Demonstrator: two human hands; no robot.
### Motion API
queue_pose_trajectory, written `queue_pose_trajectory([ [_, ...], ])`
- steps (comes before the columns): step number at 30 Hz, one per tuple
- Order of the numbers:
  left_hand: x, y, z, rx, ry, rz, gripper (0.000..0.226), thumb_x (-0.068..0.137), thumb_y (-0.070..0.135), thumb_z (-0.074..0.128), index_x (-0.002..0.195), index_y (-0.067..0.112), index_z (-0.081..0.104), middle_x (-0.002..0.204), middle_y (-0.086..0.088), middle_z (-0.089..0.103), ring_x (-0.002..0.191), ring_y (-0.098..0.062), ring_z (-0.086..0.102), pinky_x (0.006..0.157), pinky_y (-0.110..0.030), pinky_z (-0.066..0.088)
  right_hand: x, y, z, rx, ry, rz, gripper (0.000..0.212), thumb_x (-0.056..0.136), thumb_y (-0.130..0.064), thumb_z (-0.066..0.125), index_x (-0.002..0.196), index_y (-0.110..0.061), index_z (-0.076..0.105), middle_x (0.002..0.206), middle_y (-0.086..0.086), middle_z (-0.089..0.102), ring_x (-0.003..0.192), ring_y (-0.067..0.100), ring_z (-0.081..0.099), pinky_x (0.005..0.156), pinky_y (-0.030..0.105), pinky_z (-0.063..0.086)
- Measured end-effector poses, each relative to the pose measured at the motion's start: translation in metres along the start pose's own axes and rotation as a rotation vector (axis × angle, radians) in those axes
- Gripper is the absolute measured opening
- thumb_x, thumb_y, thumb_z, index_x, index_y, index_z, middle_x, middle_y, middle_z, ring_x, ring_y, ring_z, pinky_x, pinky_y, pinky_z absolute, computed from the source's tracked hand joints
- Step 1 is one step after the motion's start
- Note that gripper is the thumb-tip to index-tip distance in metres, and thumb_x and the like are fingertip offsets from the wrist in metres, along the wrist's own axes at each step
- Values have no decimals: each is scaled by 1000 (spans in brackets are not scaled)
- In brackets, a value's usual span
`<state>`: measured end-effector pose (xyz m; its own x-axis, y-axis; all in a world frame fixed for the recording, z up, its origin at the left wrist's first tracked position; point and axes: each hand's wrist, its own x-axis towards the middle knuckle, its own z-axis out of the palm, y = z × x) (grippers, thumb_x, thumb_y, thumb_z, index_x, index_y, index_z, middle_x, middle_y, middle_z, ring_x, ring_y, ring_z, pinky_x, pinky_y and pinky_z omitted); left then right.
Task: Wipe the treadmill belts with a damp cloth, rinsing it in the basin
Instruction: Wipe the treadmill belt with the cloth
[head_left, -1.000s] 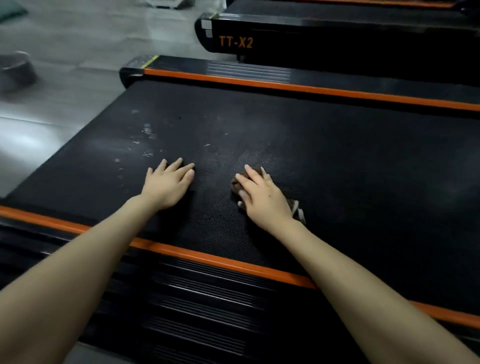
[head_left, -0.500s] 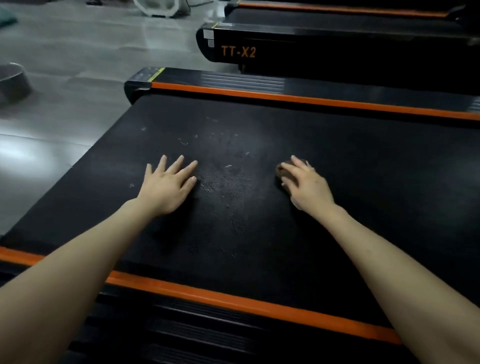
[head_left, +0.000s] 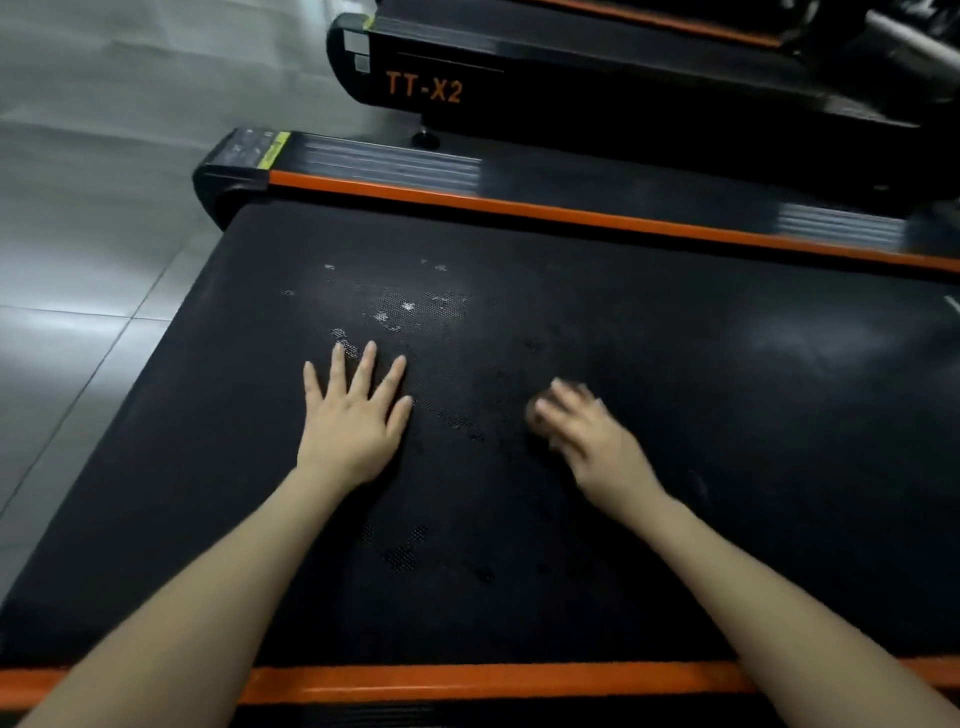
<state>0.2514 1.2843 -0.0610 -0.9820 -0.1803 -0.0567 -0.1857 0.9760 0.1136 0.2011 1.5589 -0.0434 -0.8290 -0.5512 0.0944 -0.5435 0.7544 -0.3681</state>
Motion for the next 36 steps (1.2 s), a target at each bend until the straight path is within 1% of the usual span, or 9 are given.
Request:
queue_pose_trajectory([
  [2, 1, -2, 2, -5, 21, 11, 59, 95, 55, 7, 151, 35, 8, 160, -2, 0, 146, -32, -10, 115, -55, -9, 30, 1, -1, 23, 98, 268, 45, 96, -17, 50, 140, -20, 43, 154, 1, 25, 144, 31, 14, 113, 50, 24],
  [4, 2, -2, 3, -14, 54, 7, 66, 90, 59, 0, 150, 35, 13, 160, -3, 6, 146, -32, -6, 114, -55, -8, 41, -9, 5, 0, 139, 352, 44, 98, -24, 46, 141, -21, 41, 156, -3, 21, 144, 31, 10, 114, 47, 25],
  [9, 3, -4, 4, -48, 92, 9, 69, 86, 59, 6, 147, 35, 29, 157, -5, 20, 146, -34, 6, 114, -56, -2, -21, -43, 19, -26, 6, -185, 43, 91, -29, 45, 131, -16, 54, 147, 6, 38, 134, 40, 35, 105, 42, 32],
  [12, 5, -3, -1, -56, 106, 2, 69, 87, 59, 13, 142, 31, 41, 153, -9, 31, 143, -38, 18, 113, -59, 5, 2, -24, 10, -36, -51, -293, 44, 88, -25, 44, 131, -18, 53, 144, 10, 44, 132, 35, 38, 107, 46, 28],
  [17, 50, -1, -21, -48, 112, -24, 72, 85, 61, 7, 146, 32, 32, 157, -7, 22, 144, -36, 11, 114, -56, -1, 102, 14, 10, -39, 50, 109, 44, 97, -23, 48, 140, -20, 42, 153, 5, 27, 143, 31, 18, 118, 40, 11],
  [22, 94, 4, -9, -2, 40, -10, 61, 93, 58, 9, 150, 36, 18, 160, -2, 10, 146, -34, -1, 114, -58, -3, 143, 34, 7, -36, 65, 166, 44, 99, -25, 44, 143, -23, 38, 156, 3, 20, 144, 29, 10, 118, 38, 7],
  [30, 95, 5, -2, -13, 106, -5, 70, 86, 59, 4, 147, 35, 28, 157, -3, 22, 145, -35, 8, 114, -57, -1, 217, 51, 3, -20, 185, 397, 41, 98, -23, 43, 139, -22, 44, 154, 5, 25, 141, 37, 18, 117, 42, 14],
  [34, 94, 4, -2, -17, 107, -1, 70, 86, 60, 2, 148, 36, 24, 158, -2, 18, 146, -33, 5, 115, -56, -3, 144, 10, 22, 24, 74, -1, 42, 89, -21, 48, 130, -19, 56, 147, 9, 39, 130, 44, 38, 109, 51, 30],
  [36, 94, 4, -2, -17, 113, -1, 69, 86, 60, 3, 148, 36, 24, 158, -2, 18, 146, -33, 5, 115, -56, -2, 99, 1, 21, 39, -22, -202, 46, 84, -19, 46, 130, -19, 56, 146, 8, 41, 131, 41, 39, 108, 50, 29],
])
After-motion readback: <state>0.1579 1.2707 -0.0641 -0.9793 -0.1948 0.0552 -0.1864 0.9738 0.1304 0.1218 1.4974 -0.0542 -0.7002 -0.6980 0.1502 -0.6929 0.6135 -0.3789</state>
